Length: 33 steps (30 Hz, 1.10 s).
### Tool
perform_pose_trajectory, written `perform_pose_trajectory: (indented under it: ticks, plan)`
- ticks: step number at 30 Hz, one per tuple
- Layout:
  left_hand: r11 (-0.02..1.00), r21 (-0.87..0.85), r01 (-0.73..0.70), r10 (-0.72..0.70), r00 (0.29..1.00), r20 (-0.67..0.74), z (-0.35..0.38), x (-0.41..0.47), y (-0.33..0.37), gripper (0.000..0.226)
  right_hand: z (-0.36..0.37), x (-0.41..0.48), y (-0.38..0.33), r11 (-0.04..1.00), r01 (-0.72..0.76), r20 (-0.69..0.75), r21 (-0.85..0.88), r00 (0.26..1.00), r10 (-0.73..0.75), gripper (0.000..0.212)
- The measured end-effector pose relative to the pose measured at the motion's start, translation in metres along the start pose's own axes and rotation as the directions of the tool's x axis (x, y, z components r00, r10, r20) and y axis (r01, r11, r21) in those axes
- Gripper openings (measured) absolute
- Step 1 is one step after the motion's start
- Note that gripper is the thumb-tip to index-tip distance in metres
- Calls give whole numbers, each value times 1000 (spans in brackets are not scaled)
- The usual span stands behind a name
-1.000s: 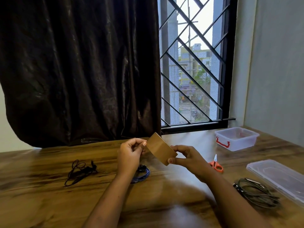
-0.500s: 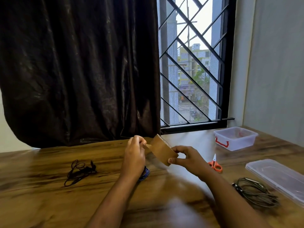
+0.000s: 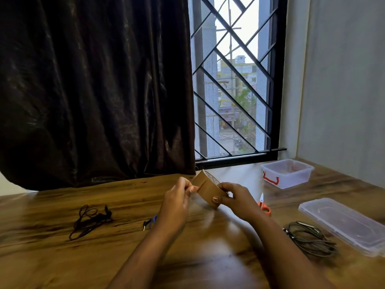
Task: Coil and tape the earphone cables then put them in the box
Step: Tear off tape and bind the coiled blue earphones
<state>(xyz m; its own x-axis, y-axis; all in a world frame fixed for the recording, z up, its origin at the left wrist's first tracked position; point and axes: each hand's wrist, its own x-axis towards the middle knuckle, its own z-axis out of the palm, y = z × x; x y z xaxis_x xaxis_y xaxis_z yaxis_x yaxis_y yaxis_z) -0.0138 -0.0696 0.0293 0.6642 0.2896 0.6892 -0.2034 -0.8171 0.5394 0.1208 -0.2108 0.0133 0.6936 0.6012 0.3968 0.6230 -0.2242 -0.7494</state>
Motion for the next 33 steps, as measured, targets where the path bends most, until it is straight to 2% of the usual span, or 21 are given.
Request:
perform_pose_trajectory:
  ticks: [9,11,14,16,18,20,23,25,26,30,33]
  plan:
    - [998,30,-63,62,998,31,12,-6,8,12,1,2,9,992,-37,-26,-123,999,34,33]
    - [997,7,-78,77,995,63,15,-9,13,13,0,4,11,989,-61,-72,-137,996,51,30]
    - [996,-12,-84,85,977,196,24,-17,25,12,-5,3,14,962,-122,-176,-245,981,79,34]
    - [997,-39,-69,76,977,199,30,-20,27,13,-10,0,15,938,-149,-229,-313,970,78,37]
    - [988,-145,49,-27,988,153,33,-19,20,17,-15,-2,13,937,-157,-265,-313,962,72,35]
    - [921,-305,241,-222,970,96,34,-16,12,18,-16,-5,10,938,-145,-270,-314,961,59,33]
    - [714,-521,468,-509,858,72,36,-14,8,16,-13,-7,2,911,-140,-265,-389,964,35,32]
    - [593,-608,527,-585,801,123,35,-14,11,11,-12,-9,-1,889,-133,-262,-438,965,16,33]
    - [572,-619,539,-594,792,140,34,-15,11,9,-12,-10,-2,881,-128,-260,-455,966,6,34]
    - [624,-564,541,-596,796,105,34,-19,6,25,-12,-11,-5,864,-97,-230,-495,973,-23,35]
    - [658,-536,529,-605,795,41,35,-19,0,28,-10,-11,-6,865,-72,-197,-497,980,-32,35]
